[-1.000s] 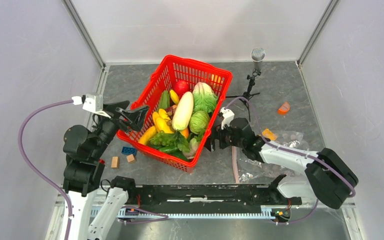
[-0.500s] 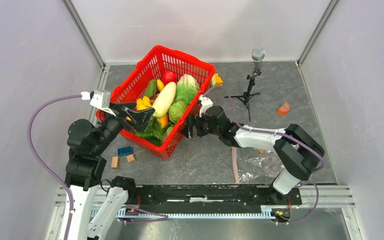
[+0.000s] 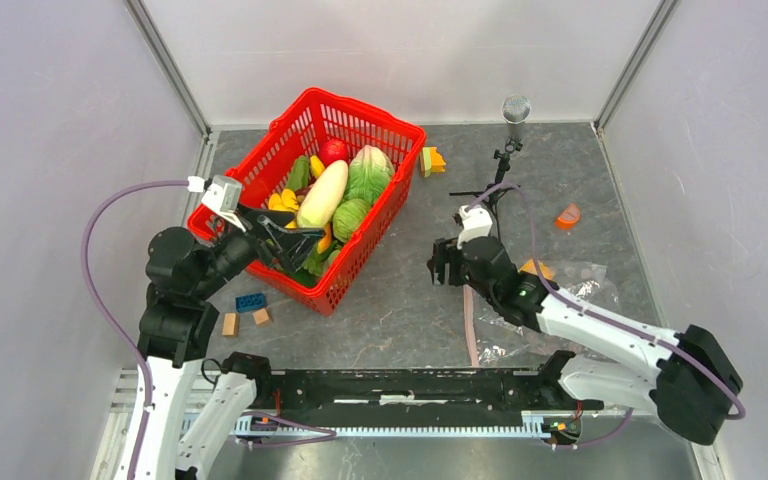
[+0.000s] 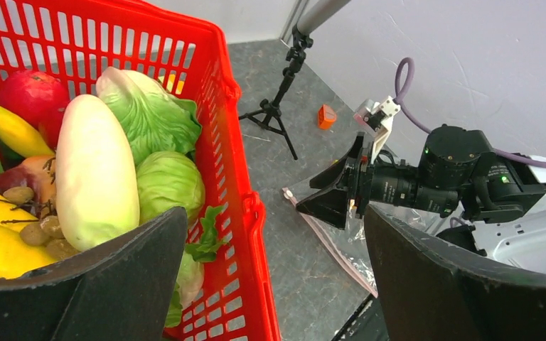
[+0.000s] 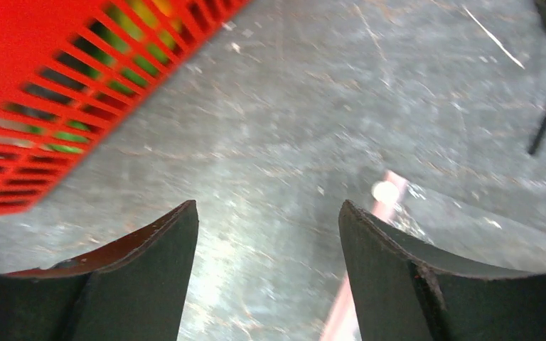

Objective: Place the food in the zip-top bag and seal the zipper
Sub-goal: Pick up the zipper food storage bag at the center of the board, then open the zipper of the food storage bag at the center of the board.

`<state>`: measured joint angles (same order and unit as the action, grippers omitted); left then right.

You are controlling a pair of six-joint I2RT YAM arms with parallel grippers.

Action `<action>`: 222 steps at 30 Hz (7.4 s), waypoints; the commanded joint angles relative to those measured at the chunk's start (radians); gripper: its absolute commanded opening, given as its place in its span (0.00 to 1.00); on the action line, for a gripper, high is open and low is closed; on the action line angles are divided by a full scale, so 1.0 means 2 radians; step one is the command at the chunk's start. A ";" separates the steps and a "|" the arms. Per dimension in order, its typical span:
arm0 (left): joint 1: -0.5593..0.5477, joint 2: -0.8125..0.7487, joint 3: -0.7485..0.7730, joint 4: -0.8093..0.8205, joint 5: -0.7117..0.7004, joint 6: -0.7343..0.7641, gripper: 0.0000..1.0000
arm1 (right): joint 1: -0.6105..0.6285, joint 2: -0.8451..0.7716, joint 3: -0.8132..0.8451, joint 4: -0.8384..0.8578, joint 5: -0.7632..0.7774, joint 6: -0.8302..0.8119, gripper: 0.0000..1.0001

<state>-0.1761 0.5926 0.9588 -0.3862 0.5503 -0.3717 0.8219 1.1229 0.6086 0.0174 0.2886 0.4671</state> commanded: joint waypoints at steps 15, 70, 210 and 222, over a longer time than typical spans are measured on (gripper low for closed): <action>0.001 0.007 -0.012 0.027 0.034 -0.011 1.00 | 0.002 -0.004 -0.046 -0.151 0.099 0.003 0.50; -0.165 0.053 0.017 0.001 -0.013 0.028 0.90 | 0.064 -0.164 -0.096 -0.109 0.169 0.096 0.00; -0.430 0.387 0.024 0.096 -0.387 -0.092 0.02 | 0.109 -0.251 0.164 -0.419 0.154 0.072 0.00; -0.431 0.410 0.061 0.119 -0.294 -0.062 0.31 | 0.108 -0.215 0.182 -0.419 0.188 0.081 0.00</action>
<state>-1.0393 1.4258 1.0382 -0.1856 -0.0727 -0.5499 1.0344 0.6586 0.9276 -0.7933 0.5732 0.6075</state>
